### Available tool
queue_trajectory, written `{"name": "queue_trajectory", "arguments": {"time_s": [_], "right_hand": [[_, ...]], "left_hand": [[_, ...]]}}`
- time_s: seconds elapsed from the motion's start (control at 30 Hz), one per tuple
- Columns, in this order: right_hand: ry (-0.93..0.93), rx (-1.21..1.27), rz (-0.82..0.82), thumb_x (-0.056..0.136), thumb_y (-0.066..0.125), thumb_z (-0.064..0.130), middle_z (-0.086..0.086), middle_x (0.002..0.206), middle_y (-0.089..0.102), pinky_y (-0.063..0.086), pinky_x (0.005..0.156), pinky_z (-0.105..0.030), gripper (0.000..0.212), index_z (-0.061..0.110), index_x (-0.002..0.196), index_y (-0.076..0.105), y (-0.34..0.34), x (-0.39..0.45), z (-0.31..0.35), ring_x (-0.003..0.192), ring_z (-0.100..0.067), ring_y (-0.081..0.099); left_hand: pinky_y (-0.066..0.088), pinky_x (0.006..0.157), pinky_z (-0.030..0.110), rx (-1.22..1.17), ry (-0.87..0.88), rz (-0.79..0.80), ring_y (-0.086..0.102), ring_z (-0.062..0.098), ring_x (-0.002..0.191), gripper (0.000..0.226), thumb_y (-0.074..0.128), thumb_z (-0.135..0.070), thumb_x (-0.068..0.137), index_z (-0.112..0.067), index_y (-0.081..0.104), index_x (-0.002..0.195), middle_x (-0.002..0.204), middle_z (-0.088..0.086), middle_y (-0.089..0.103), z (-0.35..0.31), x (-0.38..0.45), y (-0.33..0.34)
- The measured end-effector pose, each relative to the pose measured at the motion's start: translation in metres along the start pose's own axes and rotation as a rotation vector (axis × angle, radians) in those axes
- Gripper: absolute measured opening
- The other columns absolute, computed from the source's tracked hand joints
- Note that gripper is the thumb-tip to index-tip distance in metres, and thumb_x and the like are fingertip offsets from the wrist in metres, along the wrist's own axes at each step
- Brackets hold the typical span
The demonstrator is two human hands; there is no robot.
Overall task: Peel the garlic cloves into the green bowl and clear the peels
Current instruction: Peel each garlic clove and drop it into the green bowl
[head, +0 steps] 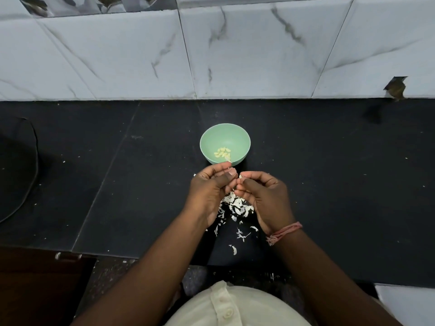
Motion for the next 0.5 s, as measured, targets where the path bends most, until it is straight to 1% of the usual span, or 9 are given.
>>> {"name": "queue_trajectory", "arguments": {"time_s": [0.1, 0.17, 0.23, 0.3, 0.4, 0.47, 0.5], "right_hand": [[-0.099, -0.219, -0.049, 0.088, 0.067, -0.006, -0.015, 0.081, 0.075, 0.061, 0.07, -0.03, 0.012, 0.003, 0.092, 0.074, -0.0004, -0.0006, 0.004, 0.072, -0.024, 0.073], [-0.187, -0.372, -0.052, 0.088, 0.067, -0.003, -0.01, 0.078, 0.076, 0.061, 0.067, -0.028, 0.013, 0.007, 0.09, 0.076, 0.002, -0.0028, 0.0079, 0.071, -0.023, 0.074], [-0.25, -0.48, -0.054, 0.087, 0.068, -0.001, -0.005, 0.076, 0.076, 0.061, 0.067, -0.027, 0.014, 0.01, 0.089, 0.077, 0.005, -0.0039, 0.0097, 0.07, -0.02, 0.074], [-0.257, -0.494, -0.056, 0.087, 0.067, 0.0, -0.002, 0.074, 0.076, 0.059, 0.066, -0.026, 0.014, 0.012, 0.088, 0.076, 0.0057, -0.0046, 0.0074, 0.068, -0.014, 0.072], [-0.246, -0.502, -0.083, 0.089, 0.068, 0.005, 0.0, 0.074, 0.075, 0.055, 0.066, -0.022, 0.012, 0.014, 0.086, 0.075, 0.0052, -0.0041, 0.0052, 0.066, -0.006, 0.067], [-0.244, -0.507, -0.074, 0.09, 0.065, 0.005, 0.0, 0.074, 0.074, 0.055, 0.065, -0.024, 0.013, 0.014, 0.085, 0.074, 0.0057, -0.004, 0.004, 0.064, -0.005, 0.065], [-0.242, -0.509, -0.067, 0.09, 0.064, 0.005, -0.001, 0.074, 0.073, 0.056, 0.064, -0.027, 0.015, 0.014, 0.085, 0.074, 0.0061, -0.004, 0.0032, 0.064, -0.006, 0.064]], "left_hand": [[0.061, 0.078, 0.027, 0.039, 0.017, -0.011, 0.072, 0.022, 0.082, 0.031, 0.07, 0.01, 0.082, 0.006, 0.066, 0.112, 0.09, 0.015, 0.073, 0.0012, -0.0018, -0.0007], [0.06, 0.081, 0.028, 0.072, 0.025, -0.008, 0.072, 0.024, 0.085, 0.033, 0.073, 0.01, 0.079, 0.006, 0.066, 0.111, 0.091, 0.017, 0.073, 0.0021, -0.0031, -0.0009], [0.06, 0.081, 0.028, 0.104, 0.025, -0.019, 0.071, 0.025, 0.085, 0.033, 0.074, 0.012, 0.076, 0.005, 0.067, 0.107, 0.089, 0.017, 0.071, 0.0025, -0.0029, -0.0008], [0.06, 0.077, 0.026, 0.084, 0.007, -0.042, 0.071, 0.024, 0.083, 0.029, 0.072, 0.013, 0.078, 0.005, 0.067, 0.106, 0.089, 0.018, 0.071, 0.0026, -0.0028, -0.0026], [0.06, 0.068, 0.023, 0.027, -0.057, -0.058, 0.072, 0.02, 0.076, 0.025, 0.068, 0.011, 0.084, 0.005, 0.066, 0.108, 0.09, 0.017, 0.072, 0.0034, -0.0051, -0.0018], [0.06, 0.067, 0.023, 0.004, -0.093, -0.065, 0.072, 0.018, 0.073, 0.025, 0.068, 0.009, 0.084, 0.002, 0.067, 0.108, 0.088, 0.014, 0.073, 0.005, -0.0061, -0.0027], [0.06, 0.067, 0.024, -0.019, -0.106, -0.069, 0.072, 0.017, 0.072, 0.024, 0.068, 0.009, 0.084, 0.001, 0.066, 0.107, 0.087, 0.014, 0.073, 0.0055, -0.0067, -0.0027]]}}
Point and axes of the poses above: each hand's wrist, its own x-axis towards the middle knuckle, its own y-axis out of the palm, z = x × y, the point moved 3 cm from there along x, towards the middle knuckle
